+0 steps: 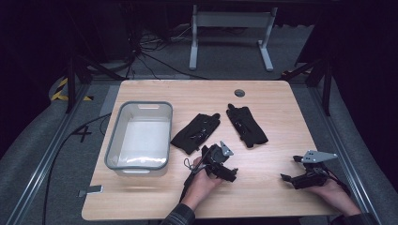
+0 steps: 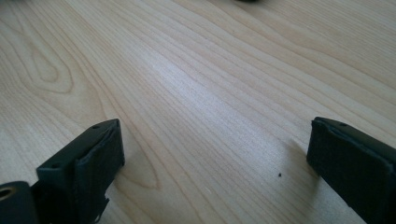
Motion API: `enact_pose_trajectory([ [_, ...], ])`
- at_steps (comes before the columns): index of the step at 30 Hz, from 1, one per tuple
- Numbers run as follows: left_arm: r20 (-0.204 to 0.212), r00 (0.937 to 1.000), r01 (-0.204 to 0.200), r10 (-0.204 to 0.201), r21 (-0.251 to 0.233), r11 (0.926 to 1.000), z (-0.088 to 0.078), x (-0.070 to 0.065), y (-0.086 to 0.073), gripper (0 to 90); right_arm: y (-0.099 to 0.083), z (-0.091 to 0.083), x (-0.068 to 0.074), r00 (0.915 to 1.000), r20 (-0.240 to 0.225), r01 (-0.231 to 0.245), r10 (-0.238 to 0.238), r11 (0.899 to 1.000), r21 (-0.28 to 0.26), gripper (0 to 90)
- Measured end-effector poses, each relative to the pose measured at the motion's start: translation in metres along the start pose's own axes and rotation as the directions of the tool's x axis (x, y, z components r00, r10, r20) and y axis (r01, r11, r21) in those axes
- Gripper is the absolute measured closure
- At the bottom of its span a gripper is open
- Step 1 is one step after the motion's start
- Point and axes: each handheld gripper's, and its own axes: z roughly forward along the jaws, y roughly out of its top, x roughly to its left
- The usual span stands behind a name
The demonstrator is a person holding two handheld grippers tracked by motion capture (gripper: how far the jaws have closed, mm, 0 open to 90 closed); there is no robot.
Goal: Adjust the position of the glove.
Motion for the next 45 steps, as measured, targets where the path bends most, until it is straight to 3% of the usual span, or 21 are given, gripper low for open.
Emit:
enact_pose_trajectory([
  [4,0.0,1.0,0.0,0.0,0.0,1.0,0.0,0.0,0.0,0.0,0.002,0.0,0.0,1.0,-0.003,0.006,-0.006,1.0,0.013,5.8],
  [7,0.0,1.0,0.0,0.0,0.0,1.0,0.0,0.0,0.0,0.0,0.006,-0.002,0.001,0.9996,-0.004,0.028,-0.028,0.999,0.018,18.1],
  [10,0.001,1.0,0.0,0.0,0.0,1.0,0.0,0.0,0.0,0.0,0.009,-0.002,0.001,0.9993,0.003,0.037,-0.037,0.999,0.018,21.5],
  [15,0.001,1.0,0.0,0.0,0.002,1.0,0.0,0.0,0.0,0.0,0.022,-0.003,0.001,0.998,-0.009,0.063,-0.063,0.998,-0.016,43.4],
  [19,0.0,1.0,0.0,0.0,0.001,1.0,0.0,0.0,0.0,0.0,0.034,-0.001,0.002,0.9964,-0.022,0.082,-0.082,0.996,-0.025,66.6],
  [26,0.001,1.0,-0.001,0.001,0.002,1.0,0.0,0.0,0.0,0.0,0.051,0.006,-0.006,0.9959,-0.048,0.076,-0.077,0.997,-0.023,87.9],
  [32,-0.004,1.0,0.001,-0.001,0.0,1.0,0.0,0.0,0.0,0.0,0.066,0.014,-0.013,0.9941,-0.078,0.073,-0.075,0.997,-0.033,89.8],
  [45,0.003,1.0,-0.002,0.002,-0.002,1.0,-0.001,-0.001,-0.001,0.0,0.095,0.041,-0.023,0.9909,-0.096,0.09,-0.094,0.995,-0.05,89.8],
])
